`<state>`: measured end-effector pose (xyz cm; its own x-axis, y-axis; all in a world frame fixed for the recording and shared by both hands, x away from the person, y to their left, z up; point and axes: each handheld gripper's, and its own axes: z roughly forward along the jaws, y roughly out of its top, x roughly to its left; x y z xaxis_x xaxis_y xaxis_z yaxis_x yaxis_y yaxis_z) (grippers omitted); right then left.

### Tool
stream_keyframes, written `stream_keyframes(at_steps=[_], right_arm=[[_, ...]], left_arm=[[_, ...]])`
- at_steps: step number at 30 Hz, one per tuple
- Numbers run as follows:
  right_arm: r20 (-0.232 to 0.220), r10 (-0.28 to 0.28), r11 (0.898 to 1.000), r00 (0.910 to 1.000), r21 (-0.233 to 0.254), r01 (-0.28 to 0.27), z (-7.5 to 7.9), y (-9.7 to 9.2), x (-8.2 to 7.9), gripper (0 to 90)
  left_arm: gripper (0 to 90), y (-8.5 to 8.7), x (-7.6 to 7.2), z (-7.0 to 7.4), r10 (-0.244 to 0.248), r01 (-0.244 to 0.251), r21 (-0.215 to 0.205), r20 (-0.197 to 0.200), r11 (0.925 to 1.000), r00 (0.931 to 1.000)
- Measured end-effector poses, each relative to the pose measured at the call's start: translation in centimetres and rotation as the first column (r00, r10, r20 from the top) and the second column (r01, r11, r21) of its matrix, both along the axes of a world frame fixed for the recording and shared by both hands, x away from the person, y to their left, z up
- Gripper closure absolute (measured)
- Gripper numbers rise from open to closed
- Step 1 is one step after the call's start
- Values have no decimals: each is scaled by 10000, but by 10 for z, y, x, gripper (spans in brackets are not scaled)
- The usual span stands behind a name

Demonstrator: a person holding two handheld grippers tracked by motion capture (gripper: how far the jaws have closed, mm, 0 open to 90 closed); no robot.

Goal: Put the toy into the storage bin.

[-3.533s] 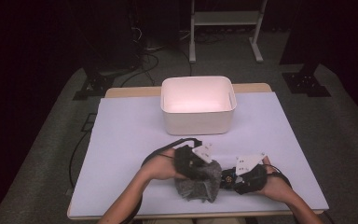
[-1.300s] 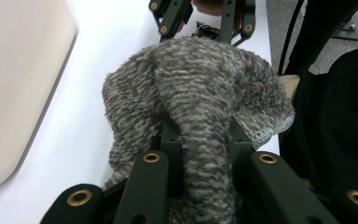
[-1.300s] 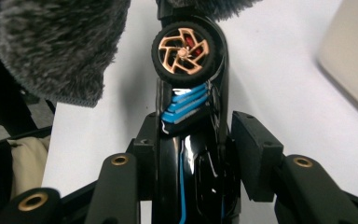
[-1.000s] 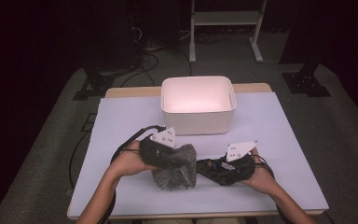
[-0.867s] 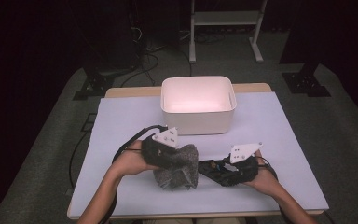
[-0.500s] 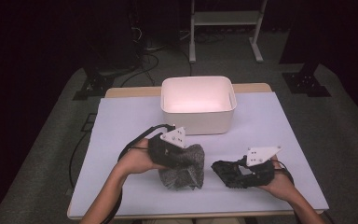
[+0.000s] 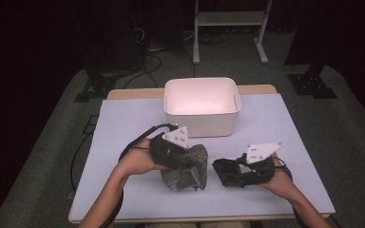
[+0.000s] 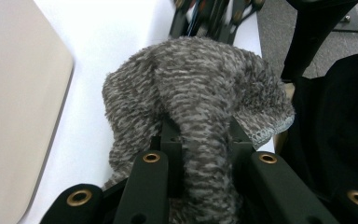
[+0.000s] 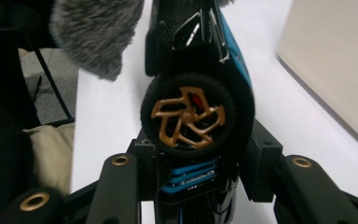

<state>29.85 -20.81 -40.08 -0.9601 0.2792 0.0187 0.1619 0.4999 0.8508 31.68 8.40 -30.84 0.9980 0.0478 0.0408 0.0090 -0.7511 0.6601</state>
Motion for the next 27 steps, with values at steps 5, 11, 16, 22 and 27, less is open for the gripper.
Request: stream_keyframes(at_steps=[5, 11, 16, 22, 27], right_arm=[[-210, 585, 9977, 9981, 344, -577, -6, 41, 20, 560], [-328, 1139, 9914, 9930, 691, -1114, -16, 71, 28, 559], [78, 1215, 9920, 9926, 336, -1217, -13, 66, 20, 558], [195, 1115, 9930, 9936, 378, -1122, -14, 59, 16, 558], [94, 928, 9933, 9956, 681, -933, -16, 53, 15, 559]], left_arm=[[752, 17, -2, 4, 238, -238, -140, 5, 9996, 9997], [752, 29, -1, 5, 383, -384, -71, -15, 9992, 9993], [752, 13, -1, 7, 114, -114, -99, -17, 9999, 9999], [744, -17, 4, 7, -383, 382, -67, -185, 9992, 9991], [745, -31, 4, 12, -635, 635, 82, -73, 9979, 9980]])
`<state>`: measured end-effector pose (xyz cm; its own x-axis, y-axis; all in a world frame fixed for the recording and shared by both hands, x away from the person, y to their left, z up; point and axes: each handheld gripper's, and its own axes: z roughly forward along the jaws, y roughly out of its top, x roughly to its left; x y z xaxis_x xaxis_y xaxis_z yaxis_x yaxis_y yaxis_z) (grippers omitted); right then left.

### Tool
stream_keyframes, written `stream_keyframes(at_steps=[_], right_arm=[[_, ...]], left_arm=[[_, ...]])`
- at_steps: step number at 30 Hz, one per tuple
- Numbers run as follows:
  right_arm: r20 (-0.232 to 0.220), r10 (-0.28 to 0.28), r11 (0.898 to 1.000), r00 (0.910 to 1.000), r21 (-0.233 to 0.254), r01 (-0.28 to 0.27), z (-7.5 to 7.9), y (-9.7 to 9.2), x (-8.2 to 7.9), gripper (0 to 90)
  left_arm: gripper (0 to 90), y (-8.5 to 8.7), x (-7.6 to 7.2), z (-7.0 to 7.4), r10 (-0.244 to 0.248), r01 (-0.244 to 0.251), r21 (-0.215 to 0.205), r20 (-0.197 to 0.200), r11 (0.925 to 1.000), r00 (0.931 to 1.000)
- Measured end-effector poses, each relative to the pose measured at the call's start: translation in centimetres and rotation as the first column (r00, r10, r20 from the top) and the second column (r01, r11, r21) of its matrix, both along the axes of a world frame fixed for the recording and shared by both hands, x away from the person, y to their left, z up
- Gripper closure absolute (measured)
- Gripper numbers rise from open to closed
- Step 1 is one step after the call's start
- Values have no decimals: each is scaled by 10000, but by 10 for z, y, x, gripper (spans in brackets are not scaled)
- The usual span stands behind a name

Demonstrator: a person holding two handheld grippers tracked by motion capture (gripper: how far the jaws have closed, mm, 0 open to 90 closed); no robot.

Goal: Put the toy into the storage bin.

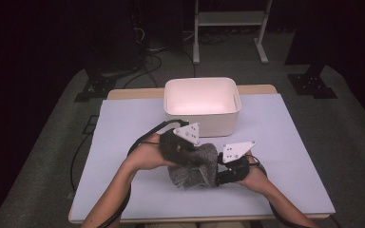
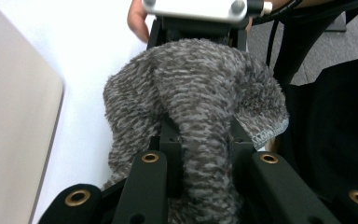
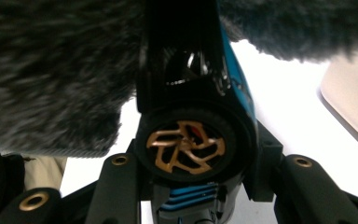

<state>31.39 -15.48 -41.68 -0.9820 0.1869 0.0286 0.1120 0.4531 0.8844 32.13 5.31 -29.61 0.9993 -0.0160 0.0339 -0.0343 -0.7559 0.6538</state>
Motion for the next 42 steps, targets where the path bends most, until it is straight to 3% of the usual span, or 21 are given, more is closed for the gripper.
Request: stream_keyframes(at_steps=[6, 10, 19, 21, 24, 31, 37, 42], right_arm=[[174, 153, 9998, 9997, -137, -151, 1, 8, -4, 559], [71, 63, 9999, 10000, 117, -64, -1, 4, -2, 559], [189, 93, 10000, 9998, -13, -93, -1, 3, -3, 558], [234, 96, 10000, 9997, 2, -96, -1, 0, -3, 558], [244, 77, 10000, 9997, 21, -78, -1, -2, -3, 558], [154, 97, 10000, 9998, 0, -97, -1, -2, -2, 558], [142, 29, 10000, 9999, 37, -30, -1, -2, -2, 558], [150, 57, 9999, 9999, -109, -55, 0, 3, -1, 558]], left_arm=[[747, -20, -3, 7, -373, 369, 256, 135, 9990, 9992], [750, -23, 0, 4, -376, 377, 200, -54, 9991, 9993], [751, 6, 1, -1, 69, -74, -169, -275, 9998, 9996], [751, 13, 1, -5, 210, -208, 62, -308, 9998, 9993], [750, 22, 2, -13, 397, -395, 63, -525, 9992, 9978], [750, 34, 4, -21, 691, -671, 357, -578, 9971, 9959], [750, 24, 3, -11, 408, -396, 290, -432, 9988, 9982], [750, 3, 2, 1, -25, 29, 209, -225, 9998, 9997]])
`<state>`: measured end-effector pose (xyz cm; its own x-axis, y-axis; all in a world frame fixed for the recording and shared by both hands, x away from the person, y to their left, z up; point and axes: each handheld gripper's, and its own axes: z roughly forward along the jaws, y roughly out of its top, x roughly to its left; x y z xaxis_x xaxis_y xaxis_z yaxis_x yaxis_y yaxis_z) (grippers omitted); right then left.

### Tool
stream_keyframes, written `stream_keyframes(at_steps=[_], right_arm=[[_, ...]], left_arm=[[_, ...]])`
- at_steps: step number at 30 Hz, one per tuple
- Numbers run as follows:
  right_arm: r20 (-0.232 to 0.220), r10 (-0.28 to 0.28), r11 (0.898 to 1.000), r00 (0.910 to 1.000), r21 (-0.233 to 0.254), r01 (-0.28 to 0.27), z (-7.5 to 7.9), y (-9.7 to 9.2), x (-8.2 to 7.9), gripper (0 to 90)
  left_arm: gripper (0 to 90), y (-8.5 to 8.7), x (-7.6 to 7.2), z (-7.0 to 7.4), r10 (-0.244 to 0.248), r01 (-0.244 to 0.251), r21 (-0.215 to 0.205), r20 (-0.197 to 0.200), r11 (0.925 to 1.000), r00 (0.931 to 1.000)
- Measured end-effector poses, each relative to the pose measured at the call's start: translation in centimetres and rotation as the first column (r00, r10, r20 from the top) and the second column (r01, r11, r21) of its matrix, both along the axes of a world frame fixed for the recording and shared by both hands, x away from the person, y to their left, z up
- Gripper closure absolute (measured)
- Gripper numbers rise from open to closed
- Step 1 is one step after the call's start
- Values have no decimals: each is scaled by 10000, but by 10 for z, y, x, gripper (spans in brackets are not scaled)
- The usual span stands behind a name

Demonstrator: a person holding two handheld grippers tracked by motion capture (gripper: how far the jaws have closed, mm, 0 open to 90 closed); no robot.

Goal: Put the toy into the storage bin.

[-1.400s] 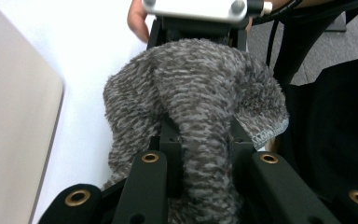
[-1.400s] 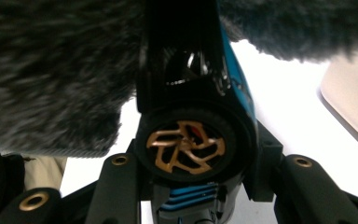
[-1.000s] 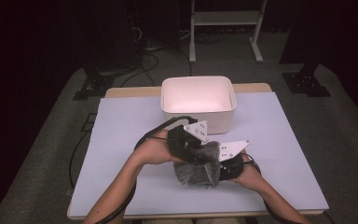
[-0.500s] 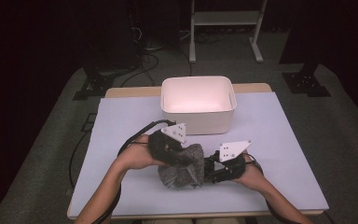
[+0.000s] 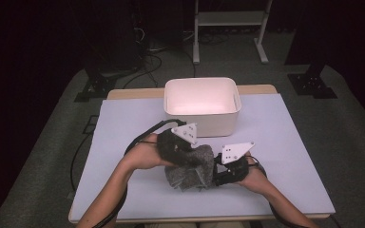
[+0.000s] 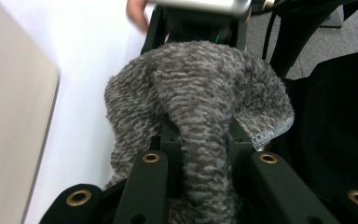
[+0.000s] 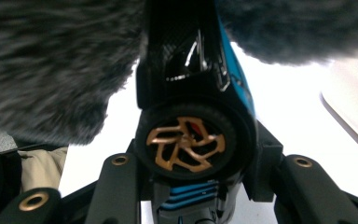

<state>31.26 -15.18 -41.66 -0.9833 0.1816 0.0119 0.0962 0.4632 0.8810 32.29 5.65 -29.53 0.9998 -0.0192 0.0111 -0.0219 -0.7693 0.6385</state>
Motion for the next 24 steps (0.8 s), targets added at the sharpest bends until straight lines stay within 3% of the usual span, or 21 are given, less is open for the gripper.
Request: stream_keyframes(at_steps=[7, 11, 17, 24], right_arm=[[-78, -10, 10000, 10000, 70, 10, 0, 0, -1, 558], [-134, -111, 9998, 9998, 137, 113, 0, -3, -1, 559], [-146, -177, 9998, 9997, -105, 175, 3, -6, -2, 560], [-204, -396, 9983, 9990, -429, 387, 6, -16, -3, 560]], left_arm=[[750, -29, -2, 6, -561, 559, 145, 142, 9983, 9983], [750, -36, -1, 6, -637, 633, 225, 162, 9977, 9978], [750, -26, 0, 6, -460, 459, 72, 193, 9989, 9988], [750, -9, 3, -2, -99, 97, 205, 97, 9997, 9999]])
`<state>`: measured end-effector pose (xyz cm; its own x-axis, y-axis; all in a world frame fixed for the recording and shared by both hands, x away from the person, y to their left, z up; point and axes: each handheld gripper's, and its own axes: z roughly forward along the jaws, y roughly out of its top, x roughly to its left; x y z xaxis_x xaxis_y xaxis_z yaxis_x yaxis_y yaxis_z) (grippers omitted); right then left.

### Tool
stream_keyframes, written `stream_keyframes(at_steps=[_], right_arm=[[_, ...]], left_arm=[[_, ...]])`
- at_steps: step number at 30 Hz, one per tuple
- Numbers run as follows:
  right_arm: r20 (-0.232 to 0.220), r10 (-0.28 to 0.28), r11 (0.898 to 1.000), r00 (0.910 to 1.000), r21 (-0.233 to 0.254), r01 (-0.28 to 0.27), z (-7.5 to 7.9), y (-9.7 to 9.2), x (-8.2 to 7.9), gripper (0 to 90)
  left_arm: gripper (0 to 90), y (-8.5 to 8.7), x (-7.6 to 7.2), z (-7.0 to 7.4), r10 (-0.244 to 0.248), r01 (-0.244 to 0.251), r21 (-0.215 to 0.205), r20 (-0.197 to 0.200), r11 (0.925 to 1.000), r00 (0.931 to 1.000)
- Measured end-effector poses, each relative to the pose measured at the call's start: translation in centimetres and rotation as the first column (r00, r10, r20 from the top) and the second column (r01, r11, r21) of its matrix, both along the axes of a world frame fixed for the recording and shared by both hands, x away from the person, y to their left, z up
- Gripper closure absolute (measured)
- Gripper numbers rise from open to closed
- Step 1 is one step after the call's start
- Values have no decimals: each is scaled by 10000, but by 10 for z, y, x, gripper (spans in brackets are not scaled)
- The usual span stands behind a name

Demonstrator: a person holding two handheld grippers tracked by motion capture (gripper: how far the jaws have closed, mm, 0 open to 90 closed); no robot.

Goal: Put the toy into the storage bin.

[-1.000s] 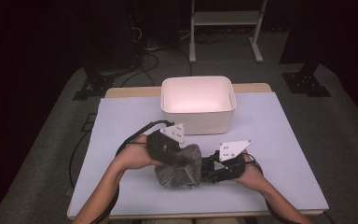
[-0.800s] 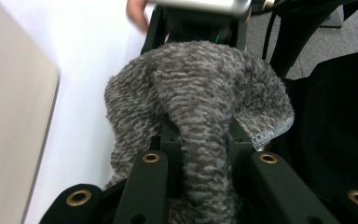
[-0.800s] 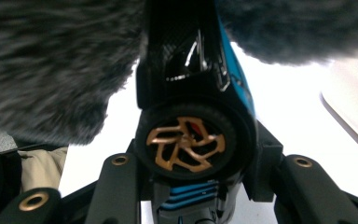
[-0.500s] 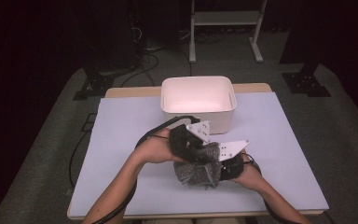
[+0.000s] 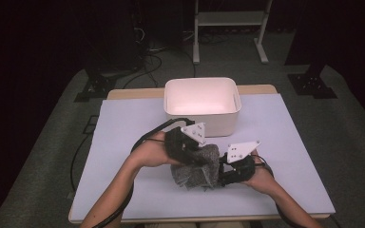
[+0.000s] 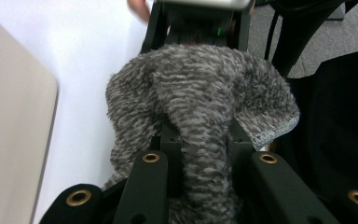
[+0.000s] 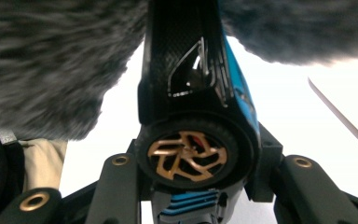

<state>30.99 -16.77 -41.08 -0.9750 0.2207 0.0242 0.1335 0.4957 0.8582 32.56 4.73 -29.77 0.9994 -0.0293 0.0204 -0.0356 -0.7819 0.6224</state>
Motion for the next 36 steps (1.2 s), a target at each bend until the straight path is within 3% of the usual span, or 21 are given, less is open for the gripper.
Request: stream_keyframes(at_steps=[4, 10, 18, 22, 26, 31, 36], right_arm=[[-117, -154, 9998, 9998, -144, 153, 2, -10, 1, 560], [-78, -658, 9951, 9978, -750, 650, 7, -30, 1, 561], [-19, -1176, 9758, 9931, -1860, 1152, 16, -50, 12, 560], [-39, -1383, 9712, 9904, -1966, 1349, 18, -53, 20, 560], [-63, -1408, 9726, 9900, -1876, 1371, 15, -46, 24, 560], [250, -1278, 9740, 9915, -1851, 1302, 12, -26, 26, 559], [462, -1154, 9655, 9922, -2297, 1230, 7, 2, 32, 558]], left_arm=[[750, 8, 2, -10, 277, -275, 214, -67, 9994, 9996], [750, 20, 4, -20, 444, -441, 144, -243, 9989, 9987], [750, 39, 8, -29, 892, -896, -100, -374, 9959, 9953], [750, 48, 8, -31, 1111, -1119, -184, -374, 9936, 9931], [749, 57, 9, -31, 1224, -1235, -308, -345, 9919, 9919], [749, 63, 8, -36, 1431, -1448, -416, -425, 9886, 9888], [749, 74, 11, -44, 1769, -1781, -365, -344, 9833, 9836]])
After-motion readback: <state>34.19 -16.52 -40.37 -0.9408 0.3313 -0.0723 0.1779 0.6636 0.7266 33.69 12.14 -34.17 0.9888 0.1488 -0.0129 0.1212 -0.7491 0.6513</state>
